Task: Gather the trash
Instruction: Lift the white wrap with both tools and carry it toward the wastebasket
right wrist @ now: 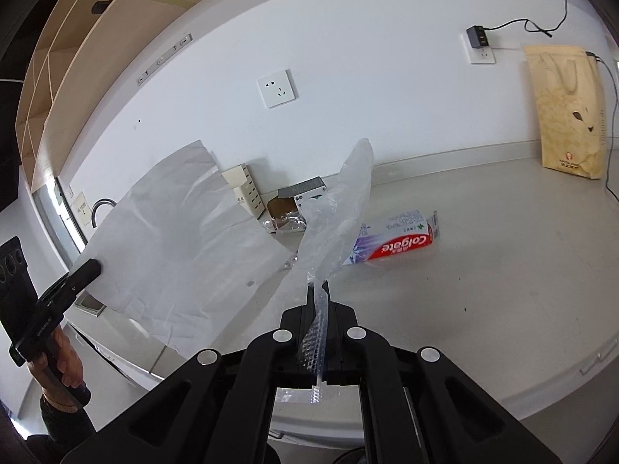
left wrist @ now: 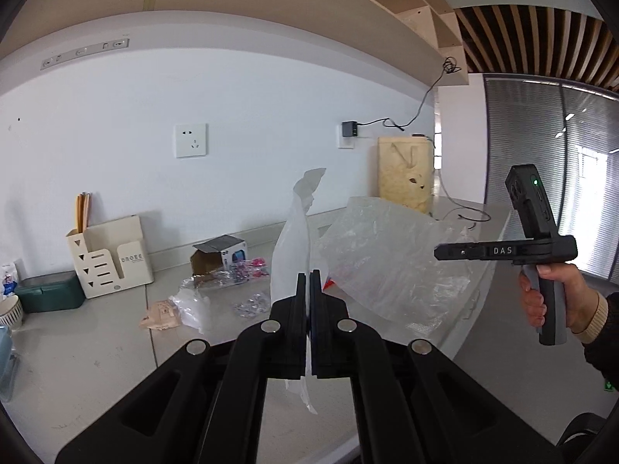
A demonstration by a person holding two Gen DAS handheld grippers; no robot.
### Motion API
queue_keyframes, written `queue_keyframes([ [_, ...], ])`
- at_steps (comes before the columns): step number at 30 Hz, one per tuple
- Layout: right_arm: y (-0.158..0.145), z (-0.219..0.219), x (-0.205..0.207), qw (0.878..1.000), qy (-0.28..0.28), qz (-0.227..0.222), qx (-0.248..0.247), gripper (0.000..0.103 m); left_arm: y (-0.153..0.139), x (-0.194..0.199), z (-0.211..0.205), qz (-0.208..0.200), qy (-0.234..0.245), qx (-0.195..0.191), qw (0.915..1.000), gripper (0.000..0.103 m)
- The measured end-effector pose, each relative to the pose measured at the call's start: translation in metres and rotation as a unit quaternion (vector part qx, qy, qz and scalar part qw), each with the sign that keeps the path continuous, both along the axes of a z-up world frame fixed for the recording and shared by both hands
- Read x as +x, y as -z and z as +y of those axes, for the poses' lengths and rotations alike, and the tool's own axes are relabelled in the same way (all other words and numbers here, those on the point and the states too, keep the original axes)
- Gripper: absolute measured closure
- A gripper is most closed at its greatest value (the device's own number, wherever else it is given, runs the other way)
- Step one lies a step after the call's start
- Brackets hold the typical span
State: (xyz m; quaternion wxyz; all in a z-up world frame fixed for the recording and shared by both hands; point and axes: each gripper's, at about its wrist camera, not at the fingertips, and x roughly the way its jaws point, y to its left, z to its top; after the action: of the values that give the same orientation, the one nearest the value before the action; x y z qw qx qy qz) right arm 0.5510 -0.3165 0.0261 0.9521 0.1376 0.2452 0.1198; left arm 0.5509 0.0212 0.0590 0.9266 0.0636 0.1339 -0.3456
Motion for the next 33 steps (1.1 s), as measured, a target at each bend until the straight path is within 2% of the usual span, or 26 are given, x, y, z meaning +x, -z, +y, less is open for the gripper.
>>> queue_keyframes([
  [5, 0.009, 0.016, -0.046, 1.0, 0.019, -0.004, -0.007, 0.097, 0.006, -0.028, 0.002, -0.007, 0.027, 0.005, 0.9996, 0.101],
  [9, 0.023, 0.03, -0.081, 0.999, 0.043, -0.004, -0.017, 0.097, 0.018, -0.047, 0.005, 0.005, 0.053, 0.007, 0.9985, 0.101],
  [13, 0.032, 0.043, -0.108, 0.998, 0.059, -0.001, -0.018, 0.097, 0.03, -0.067, 0.012, 0.03, 0.095, -0.003, 0.995, 0.101],
  [22, 0.046, 0.064, -0.166, 0.995, 0.1, 0.005, -0.017, 0.097, 0.043, -0.107, 0.017, 0.025, 0.153, 0.015, 0.9879, 0.101],
  [30, 0.075, 0.082, -0.204, 0.989, 0.142, 0.028, -0.029, 0.097, 0.09, -0.115, 0.014, 0.076, 0.205, 0.035, 0.9752, 0.101],
  [33, 0.092, 0.086, -0.218, 0.987, 0.153, 0.043, -0.015, 0.097, 0.107, -0.117, 0.011, 0.088, 0.22, 0.045, 0.9704, 0.101],
])
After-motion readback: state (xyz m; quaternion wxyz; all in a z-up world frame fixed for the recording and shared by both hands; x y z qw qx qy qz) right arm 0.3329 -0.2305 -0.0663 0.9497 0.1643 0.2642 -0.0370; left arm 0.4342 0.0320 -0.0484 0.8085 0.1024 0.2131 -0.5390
